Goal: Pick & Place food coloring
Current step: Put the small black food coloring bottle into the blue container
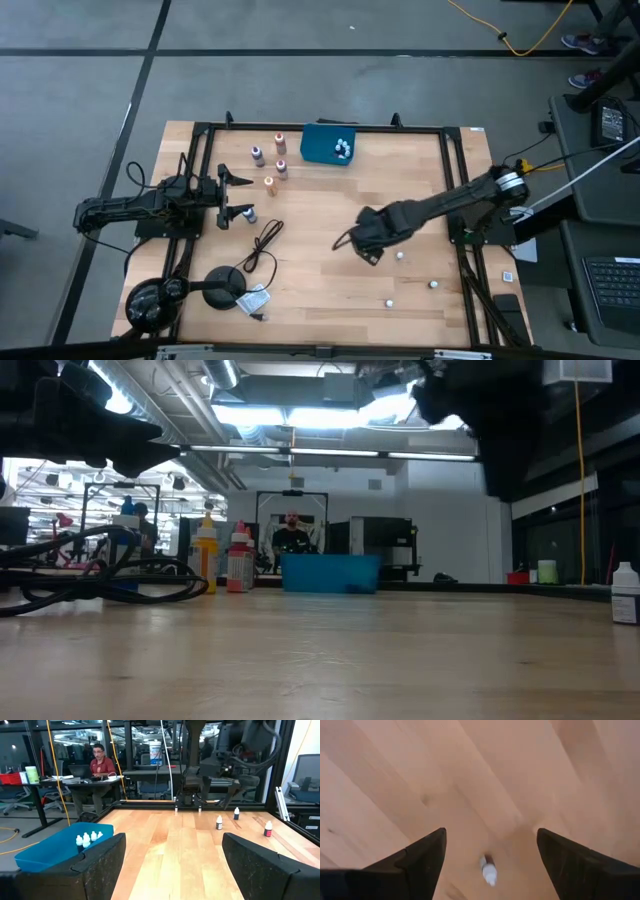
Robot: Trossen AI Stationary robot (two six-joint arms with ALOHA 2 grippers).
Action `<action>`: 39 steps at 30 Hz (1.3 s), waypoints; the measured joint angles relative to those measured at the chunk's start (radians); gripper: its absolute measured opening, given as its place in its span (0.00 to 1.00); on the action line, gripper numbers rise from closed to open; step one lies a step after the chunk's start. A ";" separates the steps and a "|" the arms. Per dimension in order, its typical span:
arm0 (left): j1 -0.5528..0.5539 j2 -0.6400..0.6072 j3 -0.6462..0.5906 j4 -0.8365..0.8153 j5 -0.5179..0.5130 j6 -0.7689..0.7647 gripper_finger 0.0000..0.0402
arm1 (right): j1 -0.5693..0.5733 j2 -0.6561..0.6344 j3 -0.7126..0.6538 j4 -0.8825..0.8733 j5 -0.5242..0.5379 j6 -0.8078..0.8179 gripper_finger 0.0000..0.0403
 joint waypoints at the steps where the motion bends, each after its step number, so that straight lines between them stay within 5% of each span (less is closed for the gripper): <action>1: 0.000 0.000 0.000 0.000 0.000 0.000 0.81 | 0.010 -0.017 -0.028 0.003 -0.012 0.030 0.77; 10: 0.000 0.000 0.000 0.000 0.000 0.000 0.81 | 0.077 -0.142 -0.228 0.092 -0.069 0.221 0.77; 21: 0.000 0.000 0.000 0.000 0.000 0.000 0.82 | 0.125 -0.165 -0.451 0.308 -0.113 0.281 0.77; 30: 0.000 0.000 0.000 0.000 0.000 0.000 0.82 | 0.127 -0.165 -0.507 0.375 -0.133 0.277 0.76; 39: 0.000 0.000 0.000 0.000 0.000 0.000 0.82 | 0.127 -0.165 -0.507 0.391 -0.140 0.276 0.53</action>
